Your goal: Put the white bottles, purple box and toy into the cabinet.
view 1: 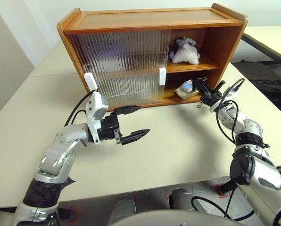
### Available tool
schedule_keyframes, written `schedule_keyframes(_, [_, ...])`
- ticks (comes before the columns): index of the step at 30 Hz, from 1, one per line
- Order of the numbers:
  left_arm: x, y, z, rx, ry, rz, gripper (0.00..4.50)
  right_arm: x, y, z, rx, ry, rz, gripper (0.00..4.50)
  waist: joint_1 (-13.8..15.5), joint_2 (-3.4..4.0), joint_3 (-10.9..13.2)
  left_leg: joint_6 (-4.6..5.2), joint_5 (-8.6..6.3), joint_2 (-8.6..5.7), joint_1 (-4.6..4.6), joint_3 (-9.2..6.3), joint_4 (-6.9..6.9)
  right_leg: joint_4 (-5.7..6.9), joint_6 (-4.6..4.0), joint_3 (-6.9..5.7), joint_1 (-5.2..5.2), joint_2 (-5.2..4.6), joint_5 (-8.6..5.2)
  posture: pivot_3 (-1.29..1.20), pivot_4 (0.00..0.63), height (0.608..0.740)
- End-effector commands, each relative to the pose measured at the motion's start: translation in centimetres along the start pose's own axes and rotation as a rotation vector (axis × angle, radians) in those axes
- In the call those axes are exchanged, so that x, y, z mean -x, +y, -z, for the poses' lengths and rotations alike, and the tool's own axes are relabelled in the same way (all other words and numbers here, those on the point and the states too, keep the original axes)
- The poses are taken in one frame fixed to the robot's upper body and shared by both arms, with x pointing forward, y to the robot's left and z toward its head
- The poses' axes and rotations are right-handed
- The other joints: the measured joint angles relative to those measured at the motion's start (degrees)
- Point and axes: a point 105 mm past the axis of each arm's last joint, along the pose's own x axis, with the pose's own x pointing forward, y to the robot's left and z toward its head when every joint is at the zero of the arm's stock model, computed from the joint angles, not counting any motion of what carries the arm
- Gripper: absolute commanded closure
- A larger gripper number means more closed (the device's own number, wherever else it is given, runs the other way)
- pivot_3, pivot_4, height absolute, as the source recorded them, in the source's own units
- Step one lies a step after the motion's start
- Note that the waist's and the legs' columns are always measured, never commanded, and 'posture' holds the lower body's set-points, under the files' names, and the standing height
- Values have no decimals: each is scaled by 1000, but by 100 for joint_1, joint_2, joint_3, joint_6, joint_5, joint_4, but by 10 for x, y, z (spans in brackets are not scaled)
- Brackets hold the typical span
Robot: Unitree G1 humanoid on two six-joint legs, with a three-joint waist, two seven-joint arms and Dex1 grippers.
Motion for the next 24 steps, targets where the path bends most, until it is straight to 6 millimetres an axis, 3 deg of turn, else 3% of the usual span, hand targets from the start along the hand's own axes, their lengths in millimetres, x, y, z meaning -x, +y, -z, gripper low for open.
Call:
schedule_keyframes(1, [3,-2,-1,-12,3,-9,0,2,-4,-8,13,-22,20,4484,10,0,0,0,0,0,0,0,3,0,-2,0,0,0,1,-70,0,740])
schedule_keyframes(8, [-1,-2,-1,-10,-6,-6,0,5,0,-14,27,-33,14,4484,14,0,0,-3,2,-1,-12,2,6,0,-8,0,2,0,5,-80,0,740])
schedule_keyframes(19, [-4,0,-10,-23,-12,1,0,9,-37,-18,102,-44,253,4484,14,1,0,-2,3,0,-1,1,7,4,-8,0,9,2,8,-81,0,740])
schedule_keyframes(24, [-2,1,-9,-20,-11,-5,0,0,-38,-15,134,-40,273,4484,12,2,1,-2,3,2,-1,0,6,4,-4,0,9,2,10,-76,0,740])
